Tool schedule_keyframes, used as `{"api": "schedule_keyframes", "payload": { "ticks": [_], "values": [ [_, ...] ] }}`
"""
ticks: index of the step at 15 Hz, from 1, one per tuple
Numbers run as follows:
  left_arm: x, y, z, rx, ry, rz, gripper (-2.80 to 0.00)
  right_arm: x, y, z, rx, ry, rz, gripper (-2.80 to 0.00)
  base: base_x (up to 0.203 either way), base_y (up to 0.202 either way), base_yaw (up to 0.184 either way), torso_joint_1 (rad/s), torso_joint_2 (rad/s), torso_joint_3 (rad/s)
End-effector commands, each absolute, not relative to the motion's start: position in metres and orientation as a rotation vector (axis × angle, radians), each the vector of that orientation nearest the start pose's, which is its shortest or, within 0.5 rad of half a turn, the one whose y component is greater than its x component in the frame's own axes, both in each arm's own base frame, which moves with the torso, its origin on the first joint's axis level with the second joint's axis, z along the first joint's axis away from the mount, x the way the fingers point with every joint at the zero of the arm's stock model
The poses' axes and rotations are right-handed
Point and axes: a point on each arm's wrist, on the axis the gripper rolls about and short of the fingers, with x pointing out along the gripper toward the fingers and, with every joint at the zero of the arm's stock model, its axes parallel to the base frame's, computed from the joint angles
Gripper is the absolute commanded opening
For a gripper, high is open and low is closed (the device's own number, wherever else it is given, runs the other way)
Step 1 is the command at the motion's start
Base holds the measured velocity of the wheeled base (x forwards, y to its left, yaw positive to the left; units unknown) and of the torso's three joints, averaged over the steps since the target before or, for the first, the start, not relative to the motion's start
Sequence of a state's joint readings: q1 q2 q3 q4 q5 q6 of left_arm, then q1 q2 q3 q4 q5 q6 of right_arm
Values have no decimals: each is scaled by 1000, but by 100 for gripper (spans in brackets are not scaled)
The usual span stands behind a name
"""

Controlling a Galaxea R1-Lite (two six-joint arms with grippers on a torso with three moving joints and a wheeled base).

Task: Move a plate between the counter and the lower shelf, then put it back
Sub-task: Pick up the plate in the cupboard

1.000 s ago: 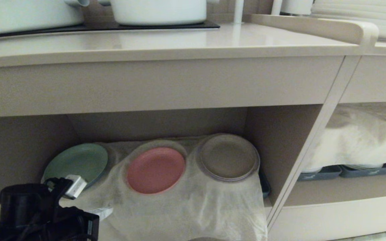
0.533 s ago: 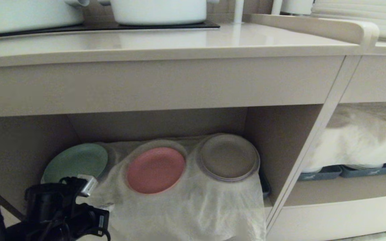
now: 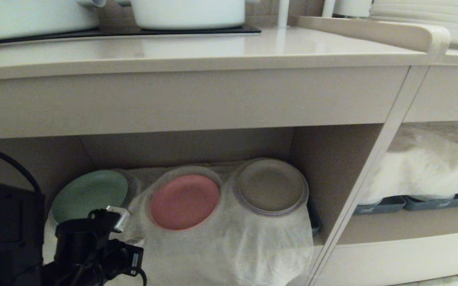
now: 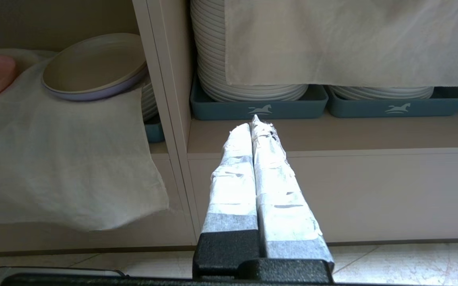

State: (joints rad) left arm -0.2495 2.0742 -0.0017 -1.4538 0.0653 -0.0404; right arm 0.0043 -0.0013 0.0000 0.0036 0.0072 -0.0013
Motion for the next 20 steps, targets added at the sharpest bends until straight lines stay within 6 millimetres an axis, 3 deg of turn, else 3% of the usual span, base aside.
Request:
{"api": "schedule_keyframes", "payload": {
  "ticks": [1,20],
  "values": [
    [205,-51,10,68,625,-140,-280,-23,0,75,-2,3,12,-280,0,0,0,0,0,0],
    [202,-60,11,92,609,-76,-280,-23,0,75,-1,3,14,-280,0,0,0,0,0,0]
  ]
}}
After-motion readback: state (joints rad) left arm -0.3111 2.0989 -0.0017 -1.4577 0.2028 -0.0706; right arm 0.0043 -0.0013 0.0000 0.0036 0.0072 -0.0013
